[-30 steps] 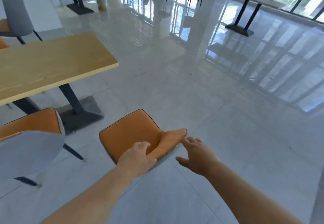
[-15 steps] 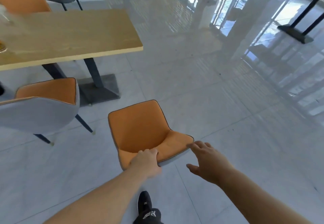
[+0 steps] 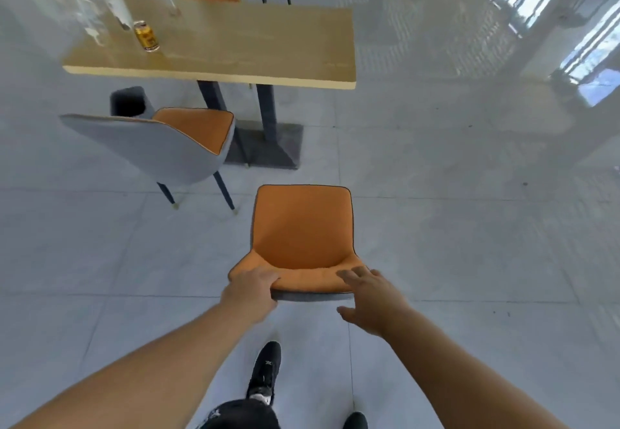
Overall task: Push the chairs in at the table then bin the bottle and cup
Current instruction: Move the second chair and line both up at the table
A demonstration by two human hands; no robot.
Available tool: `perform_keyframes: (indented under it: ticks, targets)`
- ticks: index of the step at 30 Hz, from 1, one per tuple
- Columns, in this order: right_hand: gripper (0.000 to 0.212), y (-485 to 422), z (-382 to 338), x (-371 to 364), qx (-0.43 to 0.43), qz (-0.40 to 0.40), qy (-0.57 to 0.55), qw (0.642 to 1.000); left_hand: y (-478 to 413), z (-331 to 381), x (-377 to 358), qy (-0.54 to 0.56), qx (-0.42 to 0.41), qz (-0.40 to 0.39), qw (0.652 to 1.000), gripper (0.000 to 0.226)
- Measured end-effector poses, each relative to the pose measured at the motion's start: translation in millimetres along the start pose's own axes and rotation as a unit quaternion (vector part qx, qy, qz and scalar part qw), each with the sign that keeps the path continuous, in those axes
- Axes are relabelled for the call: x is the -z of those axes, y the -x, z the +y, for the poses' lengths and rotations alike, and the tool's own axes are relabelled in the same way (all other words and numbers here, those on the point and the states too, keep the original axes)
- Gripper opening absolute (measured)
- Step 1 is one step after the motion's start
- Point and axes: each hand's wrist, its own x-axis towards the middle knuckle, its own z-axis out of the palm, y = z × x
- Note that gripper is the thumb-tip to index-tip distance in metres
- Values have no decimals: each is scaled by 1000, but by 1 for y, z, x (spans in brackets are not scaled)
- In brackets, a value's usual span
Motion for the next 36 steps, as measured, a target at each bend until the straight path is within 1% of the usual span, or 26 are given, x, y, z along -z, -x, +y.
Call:
perform_keyframes:
  ticks: [2,6,10,15,19,28,36]
  targets:
    - [71,-6,5,-4,18,-25,14,999,5,2,-4,-1,14,9,1000,36]
    - [55,-17,14,-13,39,-55,27,997,8,1,-15,25,30,15,999,51]
    - [47,-32,9,-19,40,-52,26,998,1,-6,-18,40,32,27,998,52]
    - [60,-66,-8,-11,42,-74,65,994,-22,-25,-6,41,15,17,999,46]
    - [62,-99,-27,4,37,-64,62,995,-48,-52,14,39,15,22,999,41]
    - [64,-192,-66,49,20,-46,46,998,-129,-115,83,30,-14,15,999,50]
    - [65,-273,-65,96,22,-36,44,998,-207,-143,134,34,-38,22,998,52]
